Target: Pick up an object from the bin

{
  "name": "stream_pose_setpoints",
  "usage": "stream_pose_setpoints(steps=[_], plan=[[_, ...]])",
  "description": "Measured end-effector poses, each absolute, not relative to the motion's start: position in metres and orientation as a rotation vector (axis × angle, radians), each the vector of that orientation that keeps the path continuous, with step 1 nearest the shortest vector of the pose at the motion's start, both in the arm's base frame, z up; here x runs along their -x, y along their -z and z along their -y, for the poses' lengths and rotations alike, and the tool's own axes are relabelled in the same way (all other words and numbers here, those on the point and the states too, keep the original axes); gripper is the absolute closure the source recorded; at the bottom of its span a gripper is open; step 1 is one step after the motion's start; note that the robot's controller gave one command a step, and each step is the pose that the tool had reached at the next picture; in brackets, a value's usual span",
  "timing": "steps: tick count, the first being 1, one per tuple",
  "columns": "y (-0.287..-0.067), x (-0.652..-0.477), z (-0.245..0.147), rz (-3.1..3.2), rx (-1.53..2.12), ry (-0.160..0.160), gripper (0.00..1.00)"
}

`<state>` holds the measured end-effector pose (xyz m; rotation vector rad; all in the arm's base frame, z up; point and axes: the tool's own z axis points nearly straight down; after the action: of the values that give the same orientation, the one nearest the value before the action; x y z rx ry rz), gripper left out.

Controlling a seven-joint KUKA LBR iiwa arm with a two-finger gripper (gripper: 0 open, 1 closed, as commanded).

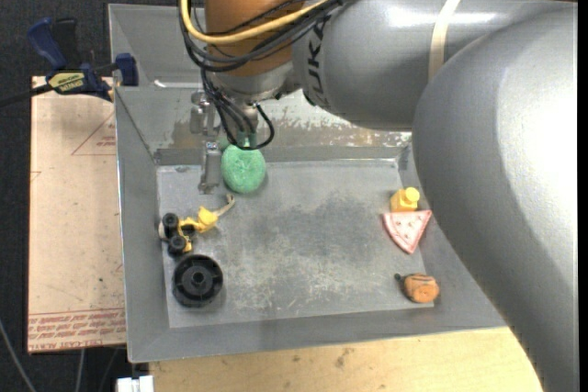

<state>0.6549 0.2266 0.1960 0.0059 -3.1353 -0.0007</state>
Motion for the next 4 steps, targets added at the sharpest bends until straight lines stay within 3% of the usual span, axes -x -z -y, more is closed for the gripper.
stream_pose_setpoints(steps=[1, 2, 3, 4], plan=[[-0.202, -0.657, -0.226, 3.143, -0.001, 0.003, 0.00], [-0.143, -0.650, -0.212, 3.148, -0.019, 0.006, 0.00], [-0.072, -0.606, -0.206, 3.139, -0.072, 0.001, 0.00], [-0.072, -0.605, -0.219, 3.136, -0.232, 0.002, 0.00]])
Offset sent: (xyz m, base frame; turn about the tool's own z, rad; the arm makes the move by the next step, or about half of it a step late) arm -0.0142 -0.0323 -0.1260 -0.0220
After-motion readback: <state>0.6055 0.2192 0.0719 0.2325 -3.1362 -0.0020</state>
